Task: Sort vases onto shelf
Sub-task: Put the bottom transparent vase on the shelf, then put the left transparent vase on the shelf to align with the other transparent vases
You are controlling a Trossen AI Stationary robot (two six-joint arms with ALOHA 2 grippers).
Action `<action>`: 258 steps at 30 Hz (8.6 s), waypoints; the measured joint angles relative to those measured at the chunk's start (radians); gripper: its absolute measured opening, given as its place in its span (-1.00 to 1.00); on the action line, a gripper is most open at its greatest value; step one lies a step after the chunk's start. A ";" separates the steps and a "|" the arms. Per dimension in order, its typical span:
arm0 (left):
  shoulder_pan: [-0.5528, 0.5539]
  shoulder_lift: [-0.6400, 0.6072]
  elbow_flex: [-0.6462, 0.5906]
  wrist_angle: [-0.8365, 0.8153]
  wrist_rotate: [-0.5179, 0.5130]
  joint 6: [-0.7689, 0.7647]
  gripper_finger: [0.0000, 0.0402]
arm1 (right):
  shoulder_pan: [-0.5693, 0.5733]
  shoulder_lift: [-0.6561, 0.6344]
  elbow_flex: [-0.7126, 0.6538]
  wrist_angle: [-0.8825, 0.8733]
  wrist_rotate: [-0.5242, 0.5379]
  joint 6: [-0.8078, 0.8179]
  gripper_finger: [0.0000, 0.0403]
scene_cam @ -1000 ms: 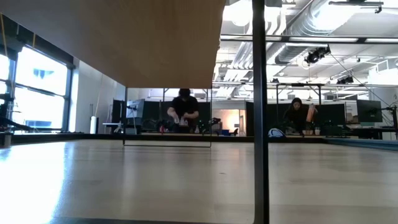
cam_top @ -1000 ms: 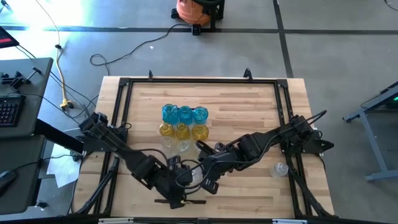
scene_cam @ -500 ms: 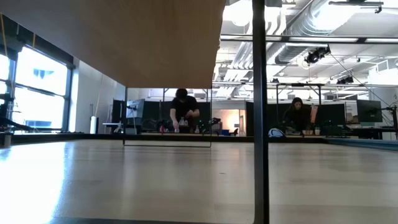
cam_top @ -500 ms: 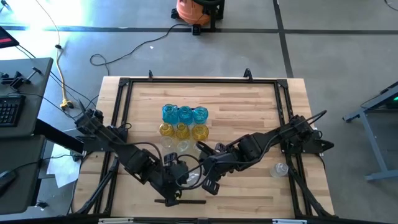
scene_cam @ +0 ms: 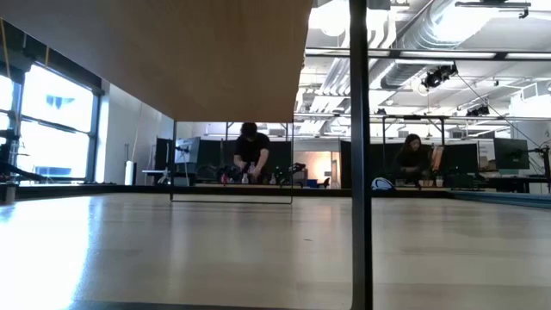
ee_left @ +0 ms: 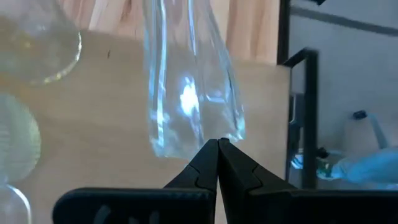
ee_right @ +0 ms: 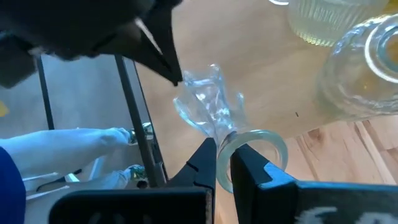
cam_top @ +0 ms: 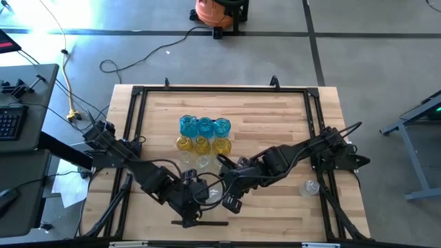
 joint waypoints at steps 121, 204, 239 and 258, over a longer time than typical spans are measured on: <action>0.088 -0.033 -0.160 0.195 -0.083 0.019 -0.15 | -0.025 0.051 0.087 0.090 -0.015 -0.047 -0.82; -0.139 -0.245 -0.075 0.015 -0.305 -0.111 -0.15 | 0.024 0.027 0.183 0.003 0.133 -0.129 -0.69; -0.599 -0.583 -0.420 -0.615 0.102 -0.361 -0.15 | 0.178 0.013 0.182 -0.104 0.445 0.256 -0.69; -0.632 -0.605 -0.627 -0.546 0.039 -0.446 -0.15 | 0.219 0.013 0.182 -0.104 0.505 0.256 -0.69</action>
